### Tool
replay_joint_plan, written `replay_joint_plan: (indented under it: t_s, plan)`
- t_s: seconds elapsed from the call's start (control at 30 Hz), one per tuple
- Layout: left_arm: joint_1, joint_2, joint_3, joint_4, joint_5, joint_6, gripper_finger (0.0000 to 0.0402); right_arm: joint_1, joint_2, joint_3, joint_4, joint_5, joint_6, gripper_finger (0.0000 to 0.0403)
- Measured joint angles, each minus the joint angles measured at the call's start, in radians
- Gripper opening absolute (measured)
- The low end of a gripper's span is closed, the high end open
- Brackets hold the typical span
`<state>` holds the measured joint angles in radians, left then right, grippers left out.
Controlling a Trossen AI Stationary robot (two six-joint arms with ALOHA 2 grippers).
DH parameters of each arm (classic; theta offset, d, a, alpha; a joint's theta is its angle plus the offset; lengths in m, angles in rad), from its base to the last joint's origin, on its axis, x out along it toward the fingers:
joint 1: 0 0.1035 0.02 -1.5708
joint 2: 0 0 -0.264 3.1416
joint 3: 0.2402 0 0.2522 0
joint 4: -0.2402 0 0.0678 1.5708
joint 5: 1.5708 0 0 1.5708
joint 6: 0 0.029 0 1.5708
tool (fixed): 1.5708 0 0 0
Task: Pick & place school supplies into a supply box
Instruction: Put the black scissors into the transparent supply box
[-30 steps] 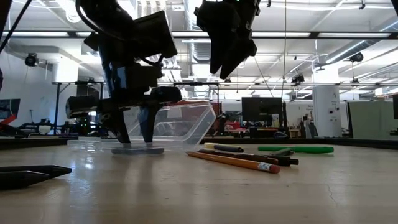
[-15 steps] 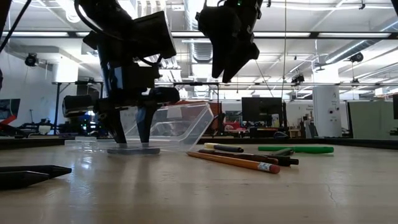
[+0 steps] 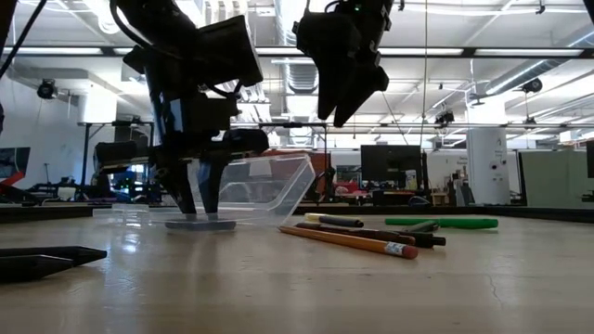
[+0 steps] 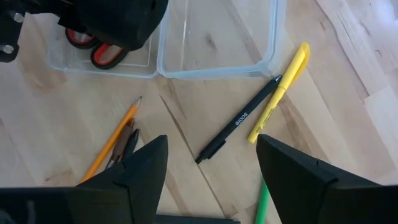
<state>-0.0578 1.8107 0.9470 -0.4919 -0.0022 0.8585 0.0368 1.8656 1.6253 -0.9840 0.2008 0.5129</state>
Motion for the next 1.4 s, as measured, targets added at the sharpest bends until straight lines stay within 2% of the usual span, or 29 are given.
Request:
replay_joint_plan:
  t_s: [0.33,0.57,0.63,0.77,0.87,1.0,1.17,1.27,1.4]
  plan:
    - [-0.001,-0.088,0.09,-0.123,-0.04,-0.078,0.0046,0.0,-0.006,0.0,0.007,0.009,-0.028,0.0225]
    - [0.0,-0.13,0.236,-0.278,-0.039,-0.176,0.0002,0.0,-0.01,0.0,0.029,0.01,-0.051,0.0224]
    - [0.001,-0.135,0.262,-0.286,-0.045,-0.2,0.0,0.0,-0.011,0.0,0.03,0.011,-0.054,0.0224]
    - [0.004,-0.143,0.269,-0.286,-0.082,-0.227,0.0002,0.0,-0.016,0.0,0.03,0.018,-0.061,0.0224]
    - [0.008,-0.143,0.22,-0.262,-0.082,-0.254,0.0004,0.0,-0.029,0.0,0.03,0.04,-0.067,0.0224]
    - [0.008,-0.143,0.142,-0.192,-0.08,-0.299,0.0032,0.0,-0.048,0.0,0.027,0.059,-0.069,0.0224]
    - [0.007,-0.143,0.085,-0.081,-0.078,-0.322,0.0109,0.0,-0.056,0.0,0.022,0.065,-0.069,0.0224]
    - [0.007,-0.143,0.067,-0.072,-0.078,-0.321,0.0156,0.0,-0.057,0.0,0.014,0.064,-0.069,0.0224]
    - [0.007,-0.142,0.037,-0.052,-0.078,-0.32,0.0199,0.0,-0.057,0.0,0.012,0.064,-0.069,0.0224]
